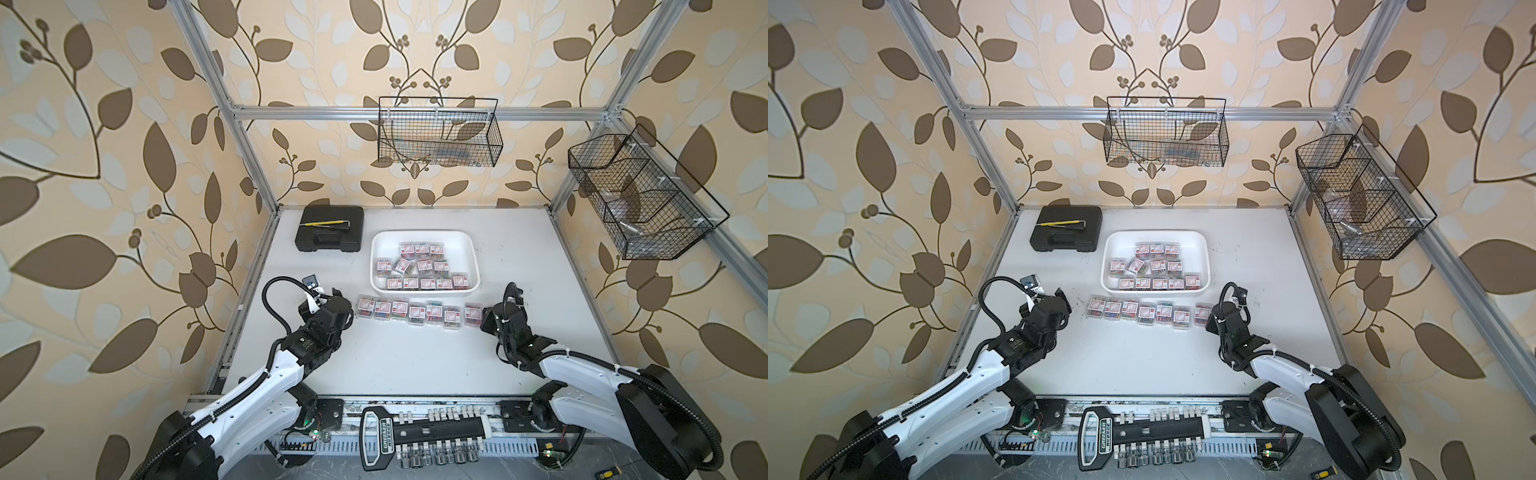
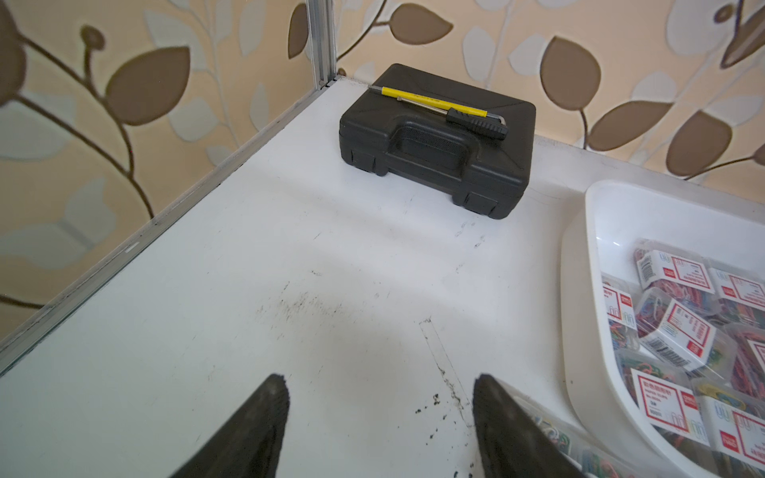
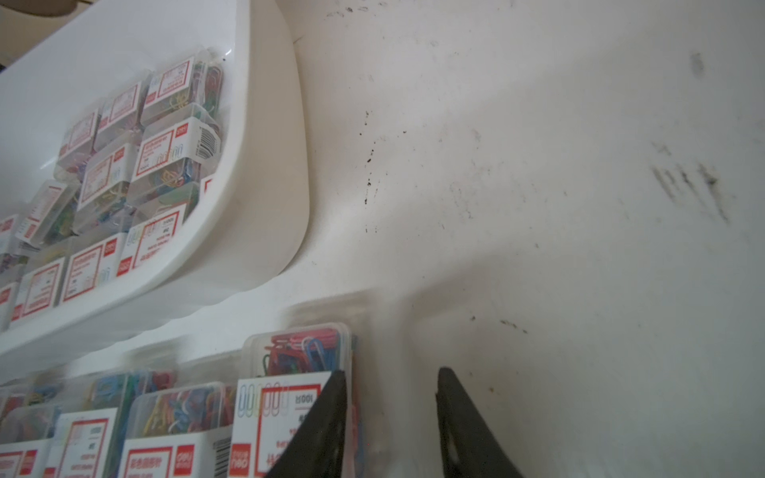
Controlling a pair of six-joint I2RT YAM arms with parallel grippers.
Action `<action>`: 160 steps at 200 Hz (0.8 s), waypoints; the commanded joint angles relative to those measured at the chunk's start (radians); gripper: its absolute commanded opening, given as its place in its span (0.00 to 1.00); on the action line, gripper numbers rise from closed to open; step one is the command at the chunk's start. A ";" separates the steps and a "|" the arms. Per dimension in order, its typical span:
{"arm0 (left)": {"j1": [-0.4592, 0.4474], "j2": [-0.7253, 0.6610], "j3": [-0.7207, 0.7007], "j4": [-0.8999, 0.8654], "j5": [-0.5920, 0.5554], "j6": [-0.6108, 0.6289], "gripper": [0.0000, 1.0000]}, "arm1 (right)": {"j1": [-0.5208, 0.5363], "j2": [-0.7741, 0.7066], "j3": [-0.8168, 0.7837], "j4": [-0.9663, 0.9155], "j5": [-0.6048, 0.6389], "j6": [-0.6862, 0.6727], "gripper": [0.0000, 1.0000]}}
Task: Take the paper clips out of the storage box
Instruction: Place the boxed paper clips at the center of the board.
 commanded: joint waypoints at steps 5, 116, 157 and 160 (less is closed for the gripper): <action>-0.007 0.009 0.023 0.008 -0.044 -0.016 0.73 | -0.003 0.014 -0.005 0.032 -0.015 0.015 0.33; -0.007 0.015 0.028 0.004 -0.046 -0.022 0.72 | 0.082 0.046 0.015 0.055 0.041 0.025 0.34; -0.007 0.019 0.028 0.005 -0.047 -0.019 0.72 | 0.122 0.065 0.023 0.057 0.082 0.075 0.32; -0.007 0.019 0.028 0.005 -0.047 -0.020 0.72 | 0.124 0.061 0.023 0.051 0.090 0.083 0.32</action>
